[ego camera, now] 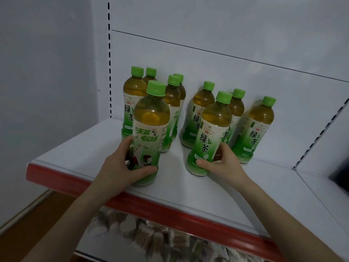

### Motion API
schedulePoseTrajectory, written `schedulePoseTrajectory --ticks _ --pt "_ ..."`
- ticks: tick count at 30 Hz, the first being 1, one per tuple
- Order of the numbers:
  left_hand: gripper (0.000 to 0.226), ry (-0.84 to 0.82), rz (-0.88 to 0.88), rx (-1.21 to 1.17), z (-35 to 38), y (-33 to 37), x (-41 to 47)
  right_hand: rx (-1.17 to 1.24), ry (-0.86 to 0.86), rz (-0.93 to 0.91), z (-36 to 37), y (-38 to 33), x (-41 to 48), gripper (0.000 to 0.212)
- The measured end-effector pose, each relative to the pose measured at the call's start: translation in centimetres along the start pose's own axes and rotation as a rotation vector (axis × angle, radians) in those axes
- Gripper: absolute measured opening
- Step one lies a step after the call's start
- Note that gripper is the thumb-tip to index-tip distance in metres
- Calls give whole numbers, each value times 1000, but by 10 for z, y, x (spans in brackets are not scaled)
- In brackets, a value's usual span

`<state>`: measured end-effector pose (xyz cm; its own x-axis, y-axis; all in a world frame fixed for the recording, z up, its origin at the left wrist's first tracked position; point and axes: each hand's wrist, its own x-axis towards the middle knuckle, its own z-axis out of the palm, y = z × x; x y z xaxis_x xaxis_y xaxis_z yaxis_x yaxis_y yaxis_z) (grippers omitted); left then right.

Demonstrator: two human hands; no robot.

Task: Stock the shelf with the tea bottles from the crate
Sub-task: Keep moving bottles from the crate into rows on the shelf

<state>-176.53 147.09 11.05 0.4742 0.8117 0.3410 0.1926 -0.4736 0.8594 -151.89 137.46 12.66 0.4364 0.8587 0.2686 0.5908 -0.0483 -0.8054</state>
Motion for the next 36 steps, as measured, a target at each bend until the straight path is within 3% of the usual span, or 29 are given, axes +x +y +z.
schedulePoseTrajectory --ticks 8,18,32,36 --pt "73 -6 0 -25 -1 3 1 133 -99 64 4 0 18 56" --pt "100 -1 -17 -18 -2 3 0 192 -32 56 22 0 23 53" --pt "83 -9 -9 -7 0 7 0 156 -106 61 24 0 26 57" --pt "91 -7 -7 -24 -1 6 0 154 -71 49 28 0 26 58"
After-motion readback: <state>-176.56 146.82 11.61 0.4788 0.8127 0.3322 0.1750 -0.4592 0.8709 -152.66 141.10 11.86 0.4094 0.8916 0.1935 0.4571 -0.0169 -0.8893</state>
